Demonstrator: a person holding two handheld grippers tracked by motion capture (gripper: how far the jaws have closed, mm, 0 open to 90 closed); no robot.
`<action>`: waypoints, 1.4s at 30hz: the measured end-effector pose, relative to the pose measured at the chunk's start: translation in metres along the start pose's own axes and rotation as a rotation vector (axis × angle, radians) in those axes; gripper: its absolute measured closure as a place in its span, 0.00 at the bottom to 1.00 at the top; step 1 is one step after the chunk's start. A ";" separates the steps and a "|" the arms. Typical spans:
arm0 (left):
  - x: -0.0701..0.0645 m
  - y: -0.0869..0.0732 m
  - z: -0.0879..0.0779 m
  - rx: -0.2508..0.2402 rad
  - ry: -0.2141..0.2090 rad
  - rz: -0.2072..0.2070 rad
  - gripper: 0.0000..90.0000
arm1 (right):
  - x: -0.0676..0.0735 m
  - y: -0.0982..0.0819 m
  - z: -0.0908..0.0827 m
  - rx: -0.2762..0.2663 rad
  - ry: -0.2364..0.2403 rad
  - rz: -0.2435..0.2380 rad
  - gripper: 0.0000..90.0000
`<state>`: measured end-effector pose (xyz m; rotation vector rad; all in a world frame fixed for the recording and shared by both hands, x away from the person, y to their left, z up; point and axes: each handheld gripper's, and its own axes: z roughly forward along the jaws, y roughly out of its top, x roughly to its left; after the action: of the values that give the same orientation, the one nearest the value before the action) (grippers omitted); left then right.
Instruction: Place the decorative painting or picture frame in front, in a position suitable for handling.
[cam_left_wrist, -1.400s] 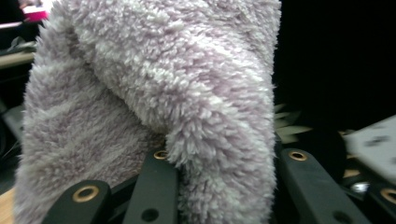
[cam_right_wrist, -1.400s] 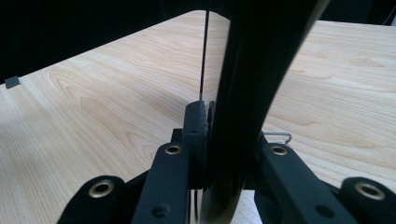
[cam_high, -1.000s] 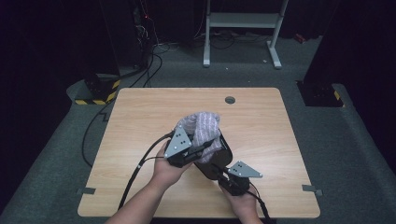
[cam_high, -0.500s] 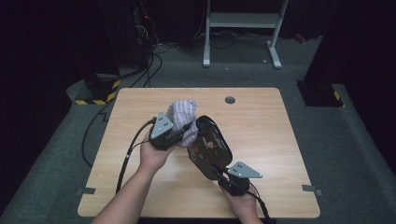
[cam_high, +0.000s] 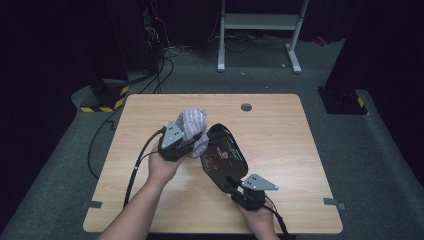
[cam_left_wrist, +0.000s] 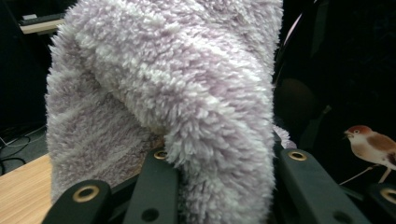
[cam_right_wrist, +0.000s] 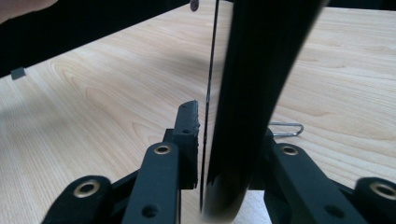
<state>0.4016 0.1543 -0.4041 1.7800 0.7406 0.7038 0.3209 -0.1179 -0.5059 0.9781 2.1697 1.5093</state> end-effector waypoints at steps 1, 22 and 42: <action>0.001 -0.002 0.001 0.006 0.001 -0.001 0.78 | 0.000 0.000 0.000 0.001 0.004 -0.001 0.80; -0.051 -0.006 -0.004 -0.027 -0.168 -0.002 0.78 | -0.006 -0.002 -0.004 0.016 -0.020 0.030 0.89; -0.111 0.016 -0.013 -0.114 -0.313 0.064 0.78 | -0.007 -0.002 0.000 0.011 -0.017 0.040 0.89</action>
<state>0.3236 0.0735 -0.3980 1.7620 0.4267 0.4822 0.3251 -0.1235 -0.5080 1.0405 2.1616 1.5028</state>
